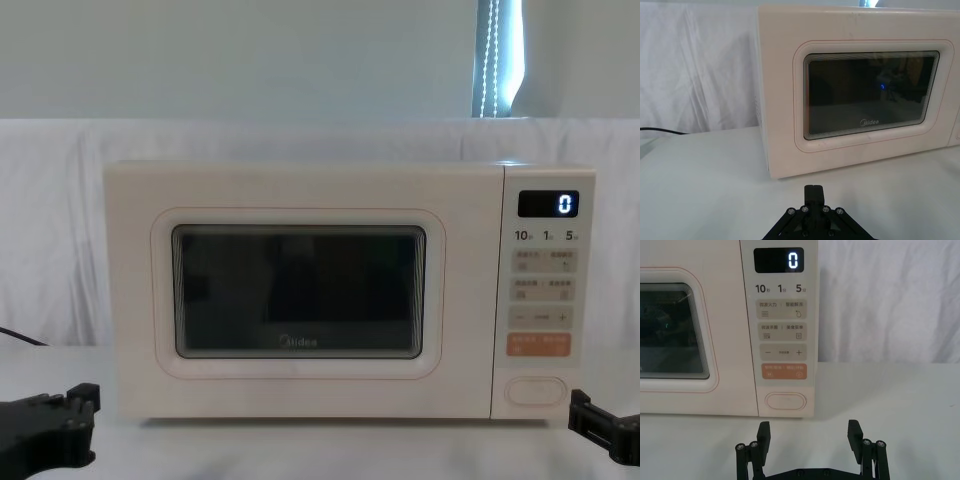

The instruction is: Press the button to open the microwave door with one hand; close the microwave door with the other hand.

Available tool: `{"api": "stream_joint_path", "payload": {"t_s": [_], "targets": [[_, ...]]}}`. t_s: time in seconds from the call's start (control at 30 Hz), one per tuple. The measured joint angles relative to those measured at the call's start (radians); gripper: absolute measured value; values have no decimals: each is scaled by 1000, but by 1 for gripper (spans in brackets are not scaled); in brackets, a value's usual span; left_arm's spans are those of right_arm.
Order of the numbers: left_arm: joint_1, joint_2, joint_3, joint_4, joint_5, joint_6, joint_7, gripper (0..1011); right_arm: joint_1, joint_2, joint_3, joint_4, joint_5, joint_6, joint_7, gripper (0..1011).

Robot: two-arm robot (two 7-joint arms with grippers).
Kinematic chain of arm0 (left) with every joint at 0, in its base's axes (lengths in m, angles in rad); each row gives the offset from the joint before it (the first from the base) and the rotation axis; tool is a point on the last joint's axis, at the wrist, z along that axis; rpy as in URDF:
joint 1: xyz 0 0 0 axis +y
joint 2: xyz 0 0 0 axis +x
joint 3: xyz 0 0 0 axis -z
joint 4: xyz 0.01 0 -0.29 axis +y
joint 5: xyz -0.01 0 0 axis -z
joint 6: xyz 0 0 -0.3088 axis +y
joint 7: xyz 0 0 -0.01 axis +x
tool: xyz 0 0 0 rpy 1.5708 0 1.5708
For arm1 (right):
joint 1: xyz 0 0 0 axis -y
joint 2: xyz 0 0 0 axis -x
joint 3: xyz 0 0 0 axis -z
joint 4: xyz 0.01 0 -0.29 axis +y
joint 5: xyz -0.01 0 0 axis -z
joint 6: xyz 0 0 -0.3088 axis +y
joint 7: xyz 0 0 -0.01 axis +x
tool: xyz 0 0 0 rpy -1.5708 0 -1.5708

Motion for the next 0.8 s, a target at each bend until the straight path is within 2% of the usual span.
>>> {"api": "stream_joint_path", "payload": {"t_s": [0.2, 0.53, 0.63, 0.67, 0.7, 0.73, 0.8], "targets": [[0, 0, -1, 0, -2, 1, 0, 6, 0, 0, 0, 0, 0, 0, 0, 1002], [0, 1, -2, 0, -3, 2, -1, 272, 0, 0, 0, 0, 0, 0, 0, 1002], [0, 1, -2, 0, -4, 3, -1, 391, 0, 0, 0, 0, 0, 0, 0, 1002], [0, 1, -2, 0, -4, 3, -1, 391, 0, 0, 0, 0, 0, 0, 0, 1002], [0, 1, -2, 0, -4, 3, -1, 452, 0, 0, 0, 0, 0, 0, 0, 1002], [0, 1, -2, 0, -4, 3, -1, 452, 0, 0, 0, 0, 0, 0, 0, 1002], [0, 1, -2, 0, -4, 3, -1, 539, 0, 0, 0, 0, 0, 0, 0, 1002]]}}
